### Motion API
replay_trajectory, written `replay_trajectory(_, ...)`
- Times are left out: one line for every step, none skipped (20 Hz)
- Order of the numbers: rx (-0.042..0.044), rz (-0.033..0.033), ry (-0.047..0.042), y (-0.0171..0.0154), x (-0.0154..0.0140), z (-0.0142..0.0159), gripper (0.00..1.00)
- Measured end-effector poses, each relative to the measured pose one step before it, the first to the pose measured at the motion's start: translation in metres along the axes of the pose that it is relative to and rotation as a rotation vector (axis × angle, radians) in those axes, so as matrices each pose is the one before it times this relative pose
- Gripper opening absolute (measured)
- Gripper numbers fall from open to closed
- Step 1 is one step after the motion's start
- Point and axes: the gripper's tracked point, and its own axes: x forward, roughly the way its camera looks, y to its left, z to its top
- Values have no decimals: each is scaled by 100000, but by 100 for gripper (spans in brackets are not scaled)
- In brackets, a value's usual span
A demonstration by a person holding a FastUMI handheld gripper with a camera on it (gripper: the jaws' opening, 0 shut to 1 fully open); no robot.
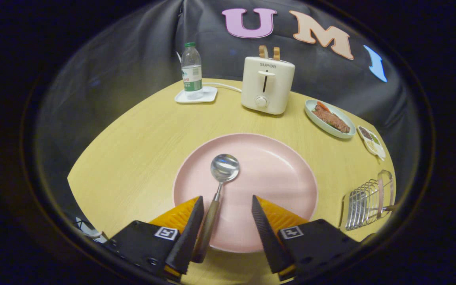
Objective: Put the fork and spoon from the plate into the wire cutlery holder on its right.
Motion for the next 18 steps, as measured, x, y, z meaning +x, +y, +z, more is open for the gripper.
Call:
replay_trajectory(-609, -271, 807, 76, 98, -289, 69)
replay_trajectory(-460, -230, 750, -40, 72, -144, 62)
replay_trajectory(-441, -371, 386, -80, -7, -149, 54)
replay_trajectory(-509, -49, 414, 27, 17, -21, 47)
replay_trajectory(-554, -308, 1014, -76, 6, -288, 39)
replay_trajectory(-560, -667, 830, -108, -216, -87, 32)
replay_trajectory(-726, 1041, 1556, 351, 361, -252, 24)
replay_trajectory(-425, 643, 1021, -60, -56, -231, 17)
replay_trajectory(-536, 638, -38, 41, -21, 94, 14)
replay_trajectory(-1029, -1833, 515, -320, 584, -272, 12)
replay_trajectory(-661, 105, 706, -8, -652, 50, 10)
replay_trajectory(-561, 54, 865, -90, -98, 65, 10)
replay_trajectory(-768, 264, 1043, -40, 91, -102, 10)
replay_trajectory(-820, 327, 397, -141, 42, 66, 10)
replay_trajectory(-969, 275, 544, -142, -109, 55, 10)
replay_trajectory(-571, 406, 676, -173, -123, 31, 10)
replay_trajectory(-35, 421, 271, -211, -54, -71, 9)
replay_trajectory(-7, 660, 414, -233, -122, 8, 9)
